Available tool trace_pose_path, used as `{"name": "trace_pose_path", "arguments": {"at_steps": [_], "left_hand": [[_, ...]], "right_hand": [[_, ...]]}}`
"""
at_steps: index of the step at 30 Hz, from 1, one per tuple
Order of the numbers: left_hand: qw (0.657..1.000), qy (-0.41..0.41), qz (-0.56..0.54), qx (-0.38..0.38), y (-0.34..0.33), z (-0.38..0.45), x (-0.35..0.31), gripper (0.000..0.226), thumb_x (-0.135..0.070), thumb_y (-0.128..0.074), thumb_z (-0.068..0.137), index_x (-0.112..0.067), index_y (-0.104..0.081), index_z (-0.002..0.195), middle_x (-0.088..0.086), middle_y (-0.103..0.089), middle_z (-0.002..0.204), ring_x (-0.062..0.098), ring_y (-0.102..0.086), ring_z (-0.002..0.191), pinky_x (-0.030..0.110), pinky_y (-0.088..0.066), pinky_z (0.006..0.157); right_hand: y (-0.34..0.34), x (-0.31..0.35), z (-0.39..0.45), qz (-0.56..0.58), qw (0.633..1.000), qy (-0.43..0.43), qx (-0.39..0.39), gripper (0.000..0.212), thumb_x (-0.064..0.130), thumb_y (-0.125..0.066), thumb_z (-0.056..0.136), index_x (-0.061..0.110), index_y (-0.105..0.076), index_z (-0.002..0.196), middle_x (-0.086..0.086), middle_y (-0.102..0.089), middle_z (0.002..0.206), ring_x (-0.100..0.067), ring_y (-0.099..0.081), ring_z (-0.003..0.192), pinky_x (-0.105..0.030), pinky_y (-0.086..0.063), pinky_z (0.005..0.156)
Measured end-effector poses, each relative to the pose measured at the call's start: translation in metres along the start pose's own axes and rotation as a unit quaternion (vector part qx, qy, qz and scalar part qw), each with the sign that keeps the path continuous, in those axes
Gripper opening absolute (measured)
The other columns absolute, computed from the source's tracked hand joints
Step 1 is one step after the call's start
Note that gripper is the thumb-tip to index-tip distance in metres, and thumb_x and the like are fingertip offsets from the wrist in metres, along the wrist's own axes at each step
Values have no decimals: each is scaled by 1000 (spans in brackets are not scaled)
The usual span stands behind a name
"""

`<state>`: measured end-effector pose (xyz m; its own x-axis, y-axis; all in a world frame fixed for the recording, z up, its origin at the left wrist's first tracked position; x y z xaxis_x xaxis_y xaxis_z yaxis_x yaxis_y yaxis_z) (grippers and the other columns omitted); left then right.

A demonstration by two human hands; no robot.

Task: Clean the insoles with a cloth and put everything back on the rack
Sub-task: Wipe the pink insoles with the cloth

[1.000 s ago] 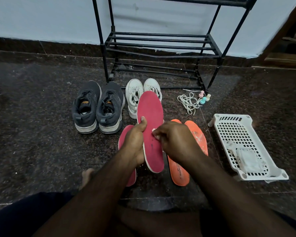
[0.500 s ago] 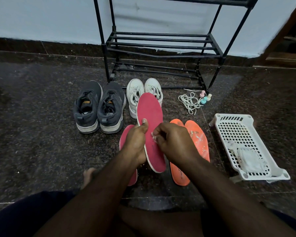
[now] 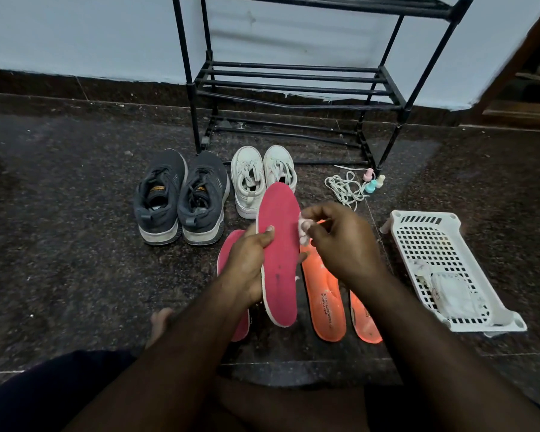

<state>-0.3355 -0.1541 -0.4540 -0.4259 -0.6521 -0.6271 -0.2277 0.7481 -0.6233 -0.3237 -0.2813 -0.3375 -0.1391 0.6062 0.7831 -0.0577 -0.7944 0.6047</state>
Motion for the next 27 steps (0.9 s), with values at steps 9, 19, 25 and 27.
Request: {"name": "trace_pose_path", "arguments": {"at_steps": [9,19,25,27], "left_hand": [[999,-13,43,23,-11,-2,7,27,-19,-44,106,-8,-58,127,15,-71,86,24,-70,61,36,-57,51],[997,-15,67,37,-14,-4,6,29,-15,-42,107,-7,-55,131,14,-69,85,22,-68,59,35,-57,50],[995,10,84,60,-21,-9,16,27,-12,-43,106,-5,-56,129,16,-69,86,24,-69,61,36,-58,52],[995,1,86,58,-19,-5,14,26,-10,-41,106,-7,-57,127,11,-68,83,18,-66,59,30,-57,53]], "right_hand": [[-20,3,0,-181,977,109,-8,22,8,-57,80,10,-76,92,-8,-68,89,-26,-64,84,-33,-51,77],[-35,2,-6,-209,968,132,40,14,9,-62,82,9,-75,88,-9,-67,85,-29,-63,82,-39,-51,75],[-8,-13,12,-200,976,77,-41,17,3,-63,81,12,-72,92,-6,-66,90,-25,-62,84,-34,-50,76],[-23,-6,2,-178,978,105,-9,14,3,-67,80,13,-72,88,-6,-67,87,-25,-62,82,-35,-50,76]]}}
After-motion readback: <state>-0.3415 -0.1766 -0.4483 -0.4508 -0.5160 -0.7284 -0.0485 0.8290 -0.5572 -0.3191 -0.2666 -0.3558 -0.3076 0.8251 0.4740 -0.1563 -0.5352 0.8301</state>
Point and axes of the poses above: each hand's wrist, its own z-axis towards the middle knuckle, its own y-axis out of the back of the hand, x = y × z, the point moved 10 cm from there along z, towards the middle knuckle
